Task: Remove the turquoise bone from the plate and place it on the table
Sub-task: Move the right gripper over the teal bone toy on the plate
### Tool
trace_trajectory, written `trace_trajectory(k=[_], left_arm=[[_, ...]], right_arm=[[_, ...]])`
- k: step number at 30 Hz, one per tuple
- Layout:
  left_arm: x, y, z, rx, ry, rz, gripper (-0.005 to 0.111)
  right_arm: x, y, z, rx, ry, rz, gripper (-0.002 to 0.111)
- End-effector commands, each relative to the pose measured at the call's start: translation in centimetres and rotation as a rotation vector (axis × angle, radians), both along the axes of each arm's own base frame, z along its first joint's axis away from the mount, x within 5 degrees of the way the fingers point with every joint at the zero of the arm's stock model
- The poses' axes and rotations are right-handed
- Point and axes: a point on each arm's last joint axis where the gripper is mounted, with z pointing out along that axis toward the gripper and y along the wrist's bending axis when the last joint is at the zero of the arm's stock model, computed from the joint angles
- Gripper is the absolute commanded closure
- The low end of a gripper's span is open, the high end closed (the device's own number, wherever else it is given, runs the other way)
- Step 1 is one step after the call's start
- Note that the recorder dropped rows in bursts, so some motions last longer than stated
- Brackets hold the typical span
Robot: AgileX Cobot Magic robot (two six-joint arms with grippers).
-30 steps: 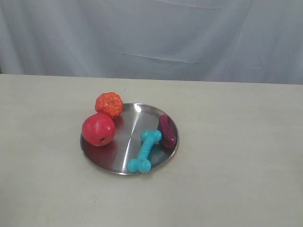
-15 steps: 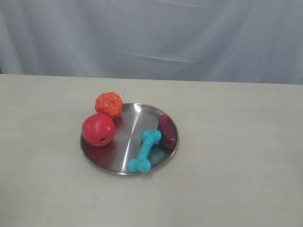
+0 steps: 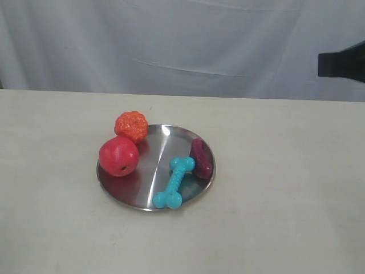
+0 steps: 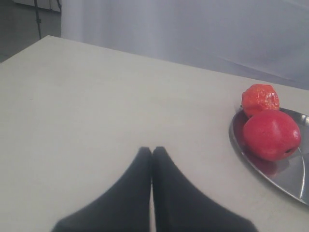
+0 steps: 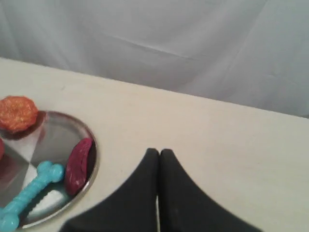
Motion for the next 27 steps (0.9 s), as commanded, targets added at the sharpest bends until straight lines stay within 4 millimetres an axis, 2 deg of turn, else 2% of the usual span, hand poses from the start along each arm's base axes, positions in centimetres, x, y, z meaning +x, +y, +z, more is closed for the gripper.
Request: trace_trajectory(k=[1, 5, 9, 16, 18, 24, 26, 27], left_arm=[[0.0, 0.0, 0.0, 0.005, -0.004, 0.006, 0.107], [0.0, 0.0, 0.0, 0.005, -0.004, 0.006, 0.107], [0.0, 0.0, 0.0, 0.005, -0.004, 0.006, 0.107], [0.0, 0.0, 0.0, 0.005, -0.004, 0.006, 0.107], [0.0, 0.0, 0.0, 0.005, -0.004, 0.006, 0.107], [0.0, 0.0, 0.0, 0.005, -0.004, 0.006, 0.107], [0.0, 0.0, 0.0, 0.005, -0.004, 0.006, 0.107], [0.0, 0.0, 0.0, 0.005, -0.004, 0.006, 0.107]], right_arm=[[0.7, 0.6, 1.4, -0.015, 0.108, 0.124, 0.109], [2.5, 1.1, 1.0, 0.053, 0.256, 0.225, 0.109], [5.3, 1.8, -1.5, 0.152, 0.468, 0.313, 0.109], [9.9, 2.6, -6.0, 0.219, 0.572, 0.314, 0.108], [10.8, 2.9, -7.0, 0.222, 0.590, 0.319, 0.101], [12.7, 4.1, -9.4, 0.225, 0.611, 0.342, 0.053], [13.1, 5.0, -10.0, 0.222, 0.618, 0.358, 0.051], [13.6, 6.0, -10.6, 0.234, 0.636, 0.364, 0.051]])
